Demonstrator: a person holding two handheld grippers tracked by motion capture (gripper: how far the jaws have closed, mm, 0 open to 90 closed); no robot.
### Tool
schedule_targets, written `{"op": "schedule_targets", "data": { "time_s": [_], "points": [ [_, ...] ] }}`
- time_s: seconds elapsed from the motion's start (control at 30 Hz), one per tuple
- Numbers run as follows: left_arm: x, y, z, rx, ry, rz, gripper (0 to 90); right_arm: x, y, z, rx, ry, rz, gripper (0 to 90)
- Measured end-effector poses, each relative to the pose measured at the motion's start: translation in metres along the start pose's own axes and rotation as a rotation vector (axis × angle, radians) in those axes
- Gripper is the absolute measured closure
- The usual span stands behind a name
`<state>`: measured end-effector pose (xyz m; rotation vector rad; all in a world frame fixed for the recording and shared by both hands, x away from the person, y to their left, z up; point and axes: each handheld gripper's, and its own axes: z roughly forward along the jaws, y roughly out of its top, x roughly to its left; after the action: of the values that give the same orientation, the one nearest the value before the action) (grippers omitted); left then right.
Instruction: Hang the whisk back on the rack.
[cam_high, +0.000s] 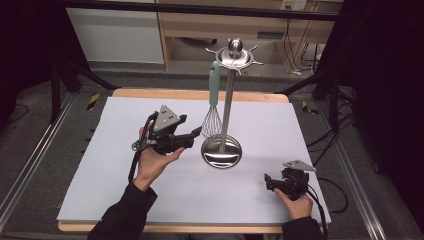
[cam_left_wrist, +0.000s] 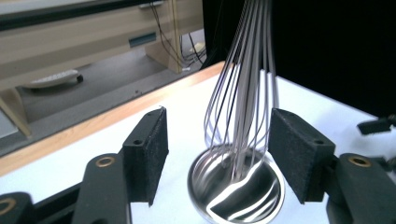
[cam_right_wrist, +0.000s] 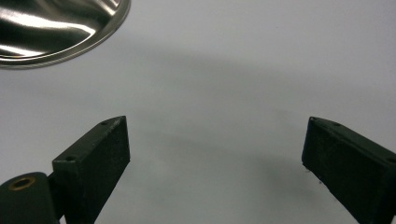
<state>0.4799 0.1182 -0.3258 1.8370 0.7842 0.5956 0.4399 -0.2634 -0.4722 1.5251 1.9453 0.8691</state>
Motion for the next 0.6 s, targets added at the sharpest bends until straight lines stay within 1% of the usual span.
{"op": "schedule_targets", "data": {
  "time_s": [0.2, 0.37, 0.4, 0.43, 0.47, 0.6],
  "points": [
    [0.006, -0.023, -0.002, 0.021, 0.002, -0.023, 36.1, 0.0, 0.0, 0.0, 0.004, 0.0, -0.003, 8.3],
    [0.01, -0.039, -0.005, 0.046, 0.01, -0.021, 34.9, 0.0, 0.0, 0.001, 0.003, -0.008, -0.005, 8.3],
    [0.011, -0.043, -0.005, 0.052, 0.012, -0.025, 34.8, 0.001, -0.001, 0.0, 0.007, -0.008, 0.009, 8.3],
    [0.013, -0.047, -0.006, 0.057, 0.015, -0.03, 34.5, 0.001, -0.001, 0.0, 0.007, -0.008, 0.01, 8.3],
    [0.015, -0.05, -0.007, 0.061, 0.018, -0.038, 34.3, 0.0, -0.001, 0.0, 0.006, -0.009, 0.003, 8.3],
    [0.021, -0.064, -0.011, 0.077, 0.034, -0.061, 33.9, 0.0, -0.001, 0.001, 0.008, -0.011, 0.002, 8.3]
  ]
}}
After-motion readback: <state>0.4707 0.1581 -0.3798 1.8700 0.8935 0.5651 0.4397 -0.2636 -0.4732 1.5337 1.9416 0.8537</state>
